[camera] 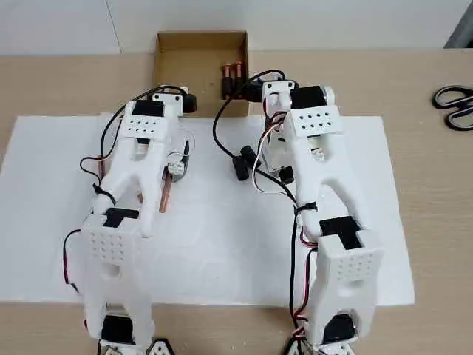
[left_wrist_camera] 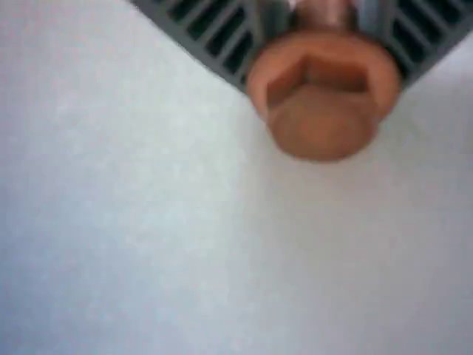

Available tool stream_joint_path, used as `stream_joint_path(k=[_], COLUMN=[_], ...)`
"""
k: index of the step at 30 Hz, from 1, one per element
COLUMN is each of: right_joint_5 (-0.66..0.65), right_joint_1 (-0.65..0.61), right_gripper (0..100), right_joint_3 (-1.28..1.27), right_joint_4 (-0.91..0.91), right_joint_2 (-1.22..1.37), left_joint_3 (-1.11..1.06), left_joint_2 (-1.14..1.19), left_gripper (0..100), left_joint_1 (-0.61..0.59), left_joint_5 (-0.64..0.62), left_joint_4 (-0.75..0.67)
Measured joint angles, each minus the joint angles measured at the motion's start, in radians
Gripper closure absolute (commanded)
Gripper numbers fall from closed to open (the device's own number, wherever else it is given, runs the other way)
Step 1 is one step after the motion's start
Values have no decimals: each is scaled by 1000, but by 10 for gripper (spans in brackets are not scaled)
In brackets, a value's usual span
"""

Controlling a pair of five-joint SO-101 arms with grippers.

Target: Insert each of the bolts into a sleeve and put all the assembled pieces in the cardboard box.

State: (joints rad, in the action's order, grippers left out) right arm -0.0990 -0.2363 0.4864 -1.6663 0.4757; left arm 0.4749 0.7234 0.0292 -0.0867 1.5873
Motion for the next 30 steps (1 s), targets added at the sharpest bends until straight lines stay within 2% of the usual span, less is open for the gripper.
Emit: stream_joint_path(k=[8,12,17,24,30], right_joint_5=[0,0,0,0,0], right_joint_1=[0,0,2,5,5], right_gripper=[995,995,995,995,995], right_joint_3=[0,0,0,0,0], right_joint_4=[0,0,0,-3,-3], right_joint_2=[0,0,-34,-338,-621], left_joint_3=[178,264,273,249,54], left_joint_2=[3,3,-32,-328,-644], left_gripper=[994,994,994,994,994], left_joint_1=[-11,-9,-9,2,32], left_joint_5=[-3,-46,-64,-69,-74], left_joint_4=[130,141,147,149,152])
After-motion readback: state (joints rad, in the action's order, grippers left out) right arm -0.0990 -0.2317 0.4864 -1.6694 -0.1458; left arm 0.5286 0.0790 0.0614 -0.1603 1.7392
